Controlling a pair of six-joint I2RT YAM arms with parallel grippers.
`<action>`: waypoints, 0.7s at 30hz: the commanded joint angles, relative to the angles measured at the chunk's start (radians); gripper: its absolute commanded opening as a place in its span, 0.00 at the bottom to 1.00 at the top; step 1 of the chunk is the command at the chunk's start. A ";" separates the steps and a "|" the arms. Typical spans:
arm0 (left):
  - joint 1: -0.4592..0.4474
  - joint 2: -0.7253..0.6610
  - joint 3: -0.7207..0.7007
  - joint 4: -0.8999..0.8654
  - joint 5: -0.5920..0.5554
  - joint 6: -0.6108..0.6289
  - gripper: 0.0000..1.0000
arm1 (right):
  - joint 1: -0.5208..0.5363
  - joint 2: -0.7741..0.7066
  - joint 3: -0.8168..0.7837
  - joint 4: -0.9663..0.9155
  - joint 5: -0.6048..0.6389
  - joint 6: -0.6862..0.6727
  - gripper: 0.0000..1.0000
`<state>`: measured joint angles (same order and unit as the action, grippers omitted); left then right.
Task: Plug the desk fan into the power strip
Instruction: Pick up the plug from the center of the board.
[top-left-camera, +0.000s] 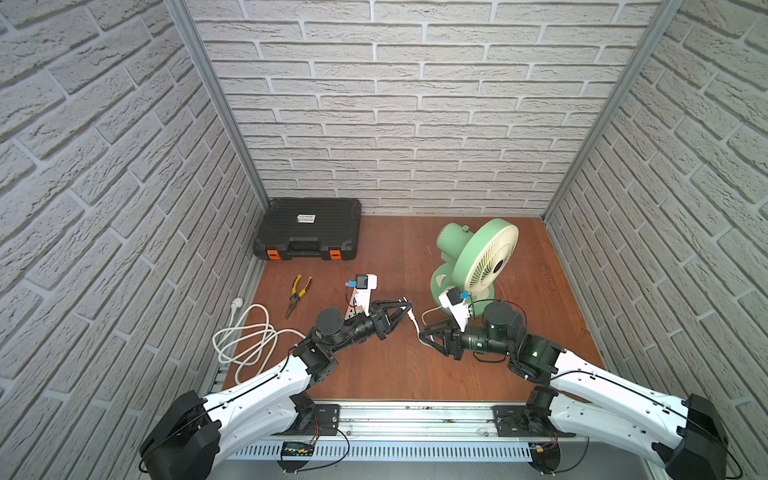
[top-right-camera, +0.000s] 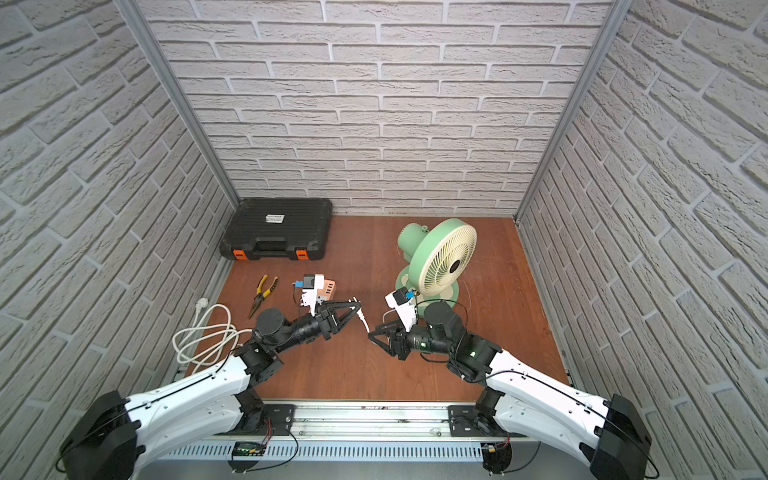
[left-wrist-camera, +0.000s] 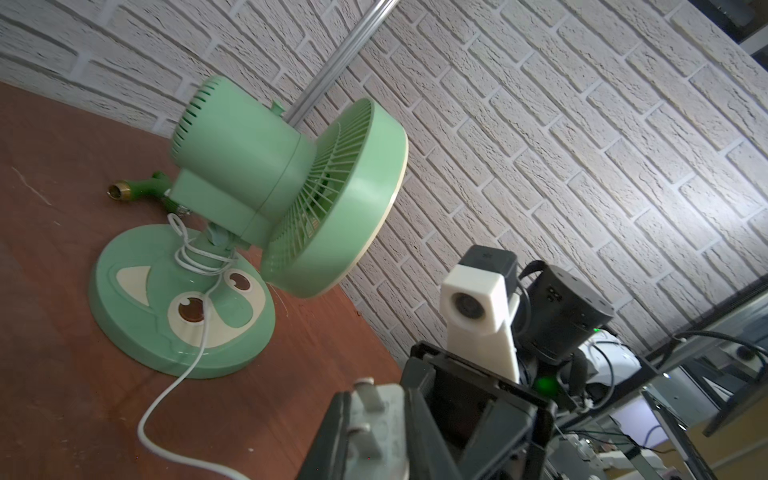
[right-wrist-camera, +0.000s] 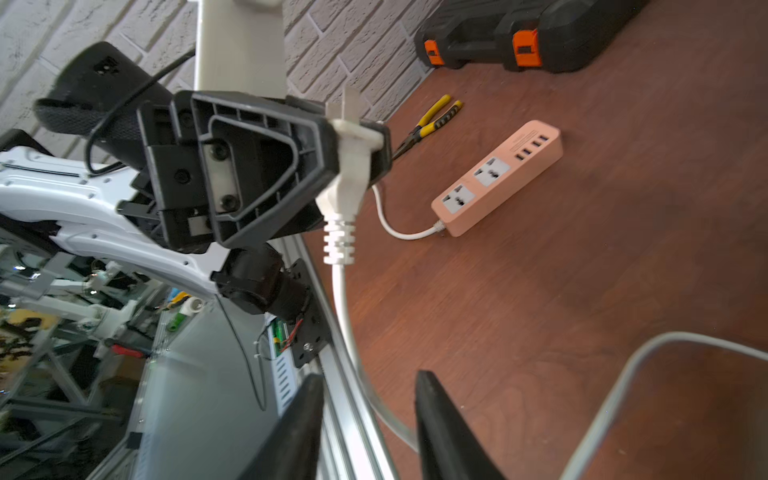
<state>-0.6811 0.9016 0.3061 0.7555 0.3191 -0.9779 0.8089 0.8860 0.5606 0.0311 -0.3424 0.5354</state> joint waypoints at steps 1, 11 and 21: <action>-0.032 -0.063 -0.051 -0.019 -0.266 0.039 0.00 | -0.002 -0.043 0.052 -0.057 0.148 0.023 0.70; -0.164 -0.113 -0.073 0.031 -0.693 0.006 0.00 | 0.035 -0.007 -0.116 0.535 0.107 0.419 0.76; -0.173 0.022 -0.017 0.164 -0.774 -0.062 0.00 | 0.269 0.210 -0.101 0.756 0.215 0.383 0.70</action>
<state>-0.8486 0.9112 0.2501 0.8192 -0.4004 -1.0164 1.0496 1.0611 0.4545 0.6159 -0.1947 0.9047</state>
